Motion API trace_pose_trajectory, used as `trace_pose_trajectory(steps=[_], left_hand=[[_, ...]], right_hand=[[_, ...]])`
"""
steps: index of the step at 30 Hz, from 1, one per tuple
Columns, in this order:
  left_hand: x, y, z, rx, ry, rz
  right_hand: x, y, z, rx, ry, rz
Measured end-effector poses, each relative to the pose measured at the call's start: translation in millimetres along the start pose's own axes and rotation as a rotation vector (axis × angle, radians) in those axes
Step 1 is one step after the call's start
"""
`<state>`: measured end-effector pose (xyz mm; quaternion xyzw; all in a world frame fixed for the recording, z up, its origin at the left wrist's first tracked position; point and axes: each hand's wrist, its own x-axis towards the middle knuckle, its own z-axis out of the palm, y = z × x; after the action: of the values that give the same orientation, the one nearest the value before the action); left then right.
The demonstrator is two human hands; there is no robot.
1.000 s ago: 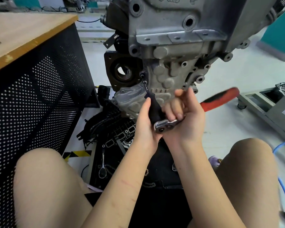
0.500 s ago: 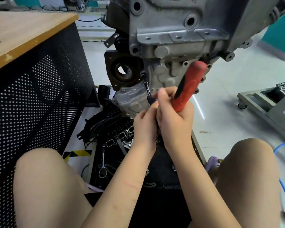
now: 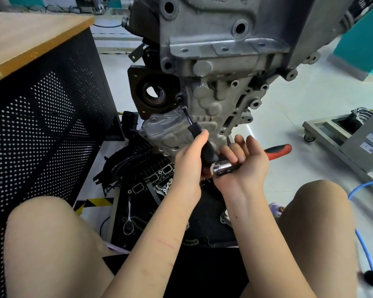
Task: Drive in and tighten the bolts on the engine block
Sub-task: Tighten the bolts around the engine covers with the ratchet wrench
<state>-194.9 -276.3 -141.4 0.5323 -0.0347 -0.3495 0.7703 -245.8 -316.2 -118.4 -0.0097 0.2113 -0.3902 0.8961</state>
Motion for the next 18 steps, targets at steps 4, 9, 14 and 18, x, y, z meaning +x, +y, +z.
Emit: trace_pose_trajectory(steps=[4, 9, 14, 18], left_hand=[[0.1, -0.6, -1.1, 0.015, 0.032, 0.036], [0.6, -0.3, -6.7, 0.146, 0.052, 0.103], [0.5, -3.2, -5.4, 0.168, 0.071, 0.188], [0.3, -1.7, -6.4, 0.166, 0.02, 0.15]], right_hand=[[1.7, 5.4, -1.3, -0.211, -0.038, -0.106], [-1.5, 13.7, 3.3, -0.804, -0.253, -0.484], [-3.9, 11.3, 7.7, -1.061, -0.323, -0.537], [-2.5, 6.6, 7.9, -0.713, -0.289, -0.339]])
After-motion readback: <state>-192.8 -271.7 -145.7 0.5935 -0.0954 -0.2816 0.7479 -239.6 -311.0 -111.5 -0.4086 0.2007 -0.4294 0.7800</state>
